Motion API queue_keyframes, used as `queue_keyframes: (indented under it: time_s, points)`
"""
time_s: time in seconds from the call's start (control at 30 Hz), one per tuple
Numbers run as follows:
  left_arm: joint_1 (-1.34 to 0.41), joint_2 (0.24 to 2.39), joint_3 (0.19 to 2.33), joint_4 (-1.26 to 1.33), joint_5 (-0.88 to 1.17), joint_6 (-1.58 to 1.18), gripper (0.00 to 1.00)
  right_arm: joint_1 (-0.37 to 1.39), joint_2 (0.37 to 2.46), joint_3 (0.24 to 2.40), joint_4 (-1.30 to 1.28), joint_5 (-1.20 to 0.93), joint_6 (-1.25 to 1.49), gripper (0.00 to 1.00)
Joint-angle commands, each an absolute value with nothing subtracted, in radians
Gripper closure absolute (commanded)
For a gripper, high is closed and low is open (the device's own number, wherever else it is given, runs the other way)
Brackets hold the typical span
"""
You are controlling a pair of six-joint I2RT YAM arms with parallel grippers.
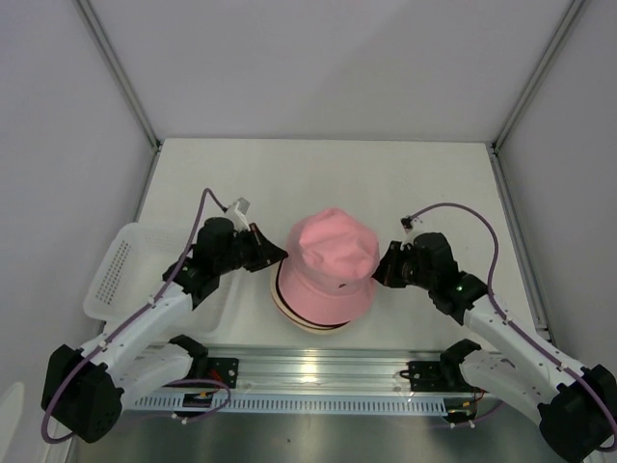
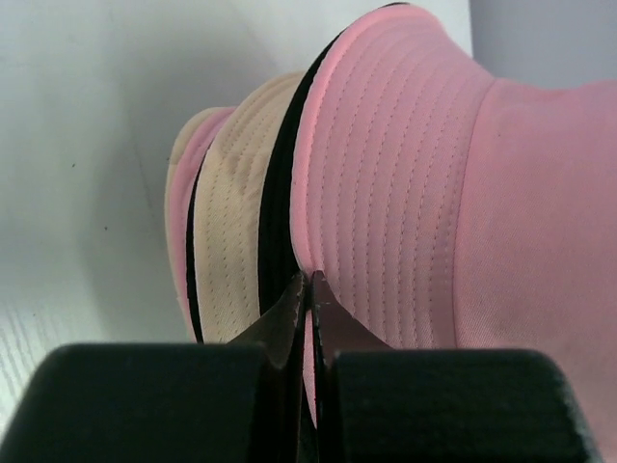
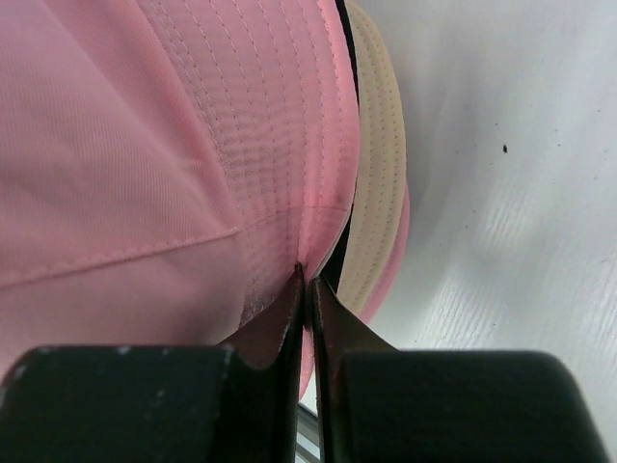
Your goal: Stack the hats
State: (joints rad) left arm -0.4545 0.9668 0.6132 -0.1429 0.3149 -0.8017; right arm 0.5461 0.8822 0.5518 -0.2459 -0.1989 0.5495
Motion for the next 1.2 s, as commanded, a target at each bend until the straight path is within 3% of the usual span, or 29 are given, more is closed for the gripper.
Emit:
queue_keyframes:
  time_s: [0.0,0.57,0.73,0.93,0.97,1.0,1.03,1.17]
  points:
    - [-0.512,1.0,0.588,-0.279,0.102,-0.744,0.99,0.551,0.897,0.615,-0.291,-0.141,0.509,0.92]
    - [-0.609,1.109,0.512,-0.291,-0.025,-0.793,0.99,0.551,0.931,0.511,-0.293,-0.141,0.571,1.0]
    - [-0.612,1.089,0.505,-0.299,-0.028,-0.785,1.0,0.551,0.898,0.518,-0.327,-0.132,0.563,0.97]
    - [-0.611,1.071,0.518,-0.345,-0.066,-0.79,0.99,0.551,0.871,0.583,-0.366,-0.114,0.532,0.71]
    - [-0.612,1.052,0.523,-0.359,-0.075,-0.795,0.99,0.551,0.877,0.594,-0.374,-0.109,0.525,0.53]
    - [-0.611,1.042,0.525,-0.371,-0.099,-0.795,0.99,0.551,0.879,0.6,-0.383,-0.098,0.52,0.44]
    - [-0.611,1.032,0.519,-0.406,-0.113,-0.795,0.99,0.551,0.882,0.606,-0.402,-0.092,0.508,0.28]
    - [-0.611,0.965,0.574,-0.518,-0.195,-0.79,0.99,0.551,0.907,0.649,-0.517,-0.019,0.472,0.09]
